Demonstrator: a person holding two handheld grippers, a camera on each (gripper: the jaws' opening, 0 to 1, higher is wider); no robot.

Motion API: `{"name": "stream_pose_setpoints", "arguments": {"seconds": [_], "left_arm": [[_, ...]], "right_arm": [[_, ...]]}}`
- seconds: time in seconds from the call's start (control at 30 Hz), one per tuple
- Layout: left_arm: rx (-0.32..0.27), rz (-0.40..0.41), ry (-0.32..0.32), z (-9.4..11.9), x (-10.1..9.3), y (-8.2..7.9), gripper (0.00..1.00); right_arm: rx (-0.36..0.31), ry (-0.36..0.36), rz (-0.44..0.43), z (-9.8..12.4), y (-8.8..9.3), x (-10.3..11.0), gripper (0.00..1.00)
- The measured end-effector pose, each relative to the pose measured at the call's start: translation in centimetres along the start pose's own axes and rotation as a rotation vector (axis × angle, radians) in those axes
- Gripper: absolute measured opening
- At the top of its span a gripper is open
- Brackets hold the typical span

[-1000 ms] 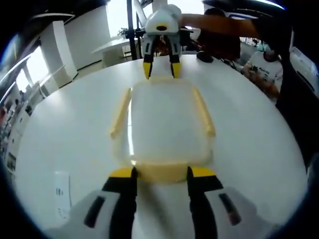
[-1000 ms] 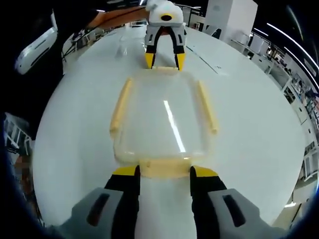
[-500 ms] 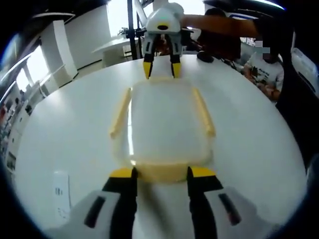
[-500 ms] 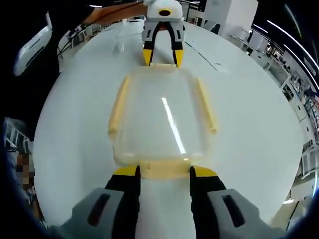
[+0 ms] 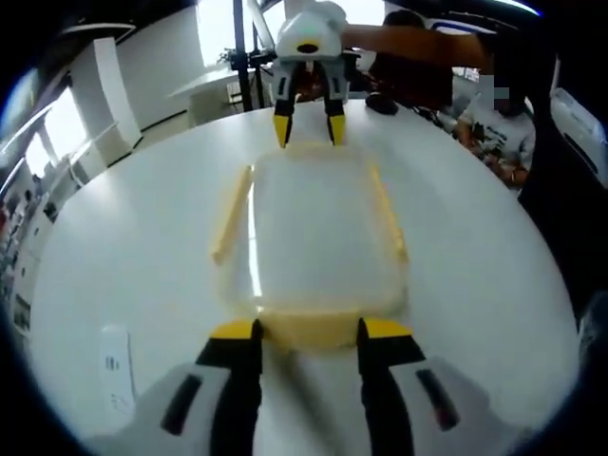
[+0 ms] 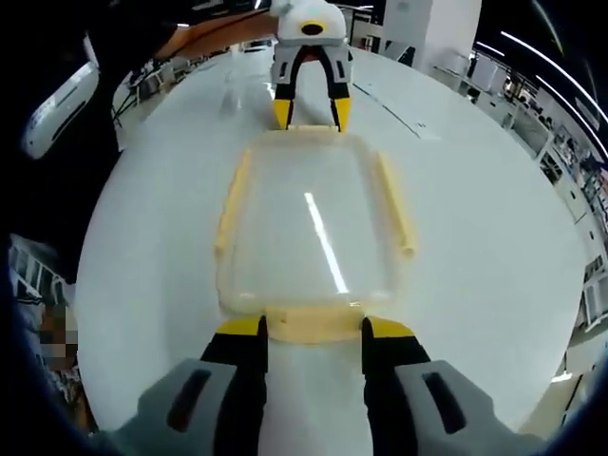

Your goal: Snap each plastic latch of the storage box into its locked position after aligning the lid with the box until every specified latch is closed and the lid sits flush.

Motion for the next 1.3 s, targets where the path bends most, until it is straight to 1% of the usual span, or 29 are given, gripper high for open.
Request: {"name": "stream_pose_setpoints", "arguments": {"seconds": [0.1,0.3,0.37,0.47,0.67,0.8,0.93,1.0,1.1,1.2,1.3], "left_arm": [[0.001,0.003,0.000,0.3,-0.2,0.0,0.39],[0.023,0.003,-0.006,1.8,-1.2,-0.4,0.39],[0.027,-0.011,-0.027,2.3,-1.5,-0.3,0.39],[0.028,-0.005,-0.032,3.1,-2.0,-0.3,0.39],[0.036,-0.007,-0.055,5.1,-2.9,-0.3,0.39],[0.050,0.002,-0.070,6.8,-3.9,0.2,0.39],[0.058,0.006,-0.092,8.3,-4.9,0.9,0.39],[0.063,0.014,-0.098,9.0,-5.3,1.4,0.39],[0.081,0.029,-0.122,10.7,-6.4,2.7,0.39],[0.084,0.042,-0.142,12.4,-7.1,4.0,0.39],[0.095,0.059,-0.160,14.0,-7.9,5.7,0.39]], "right_arm": [[-0.007,0.001,-0.002,0.2,-0.3,0.6,0.39],[-0.008,0.003,0.007,1.1,-1.4,1.7,0.39],[-0.018,0.003,0.003,1.4,-1.8,2.1,0.39],[-0.024,0.003,0.007,1.8,-2.2,2.3,0.39],[-0.022,0.017,0.026,3.3,-4.0,3.1,0.39],[-0.037,0.018,0.037,4.0,-5.5,3.6,0.39],[-0.034,0.025,0.057,4.0,-7.0,4.2,0.39],[-0.032,0.029,0.074,4.0,-8.2,4.3,0.39],[-0.038,0.028,0.093,3.9,-10.0,4.4,0.39],[-0.045,0.028,0.114,3.5,-11.8,4.5,0.39],[-0.068,0.018,0.135,2.9,-13.9,4.6,0.39]]}}
Point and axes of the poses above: the point that each gripper's makers call its tool centre point, and the gripper's own axes: z roughly backward along the fingers, x roughly to its left, y roughly out of its underside, the point moved 9 cm from there along z, roughly backward along the fingers, and after that the axes turned 9 degrees about x, right-handed, at the moved point
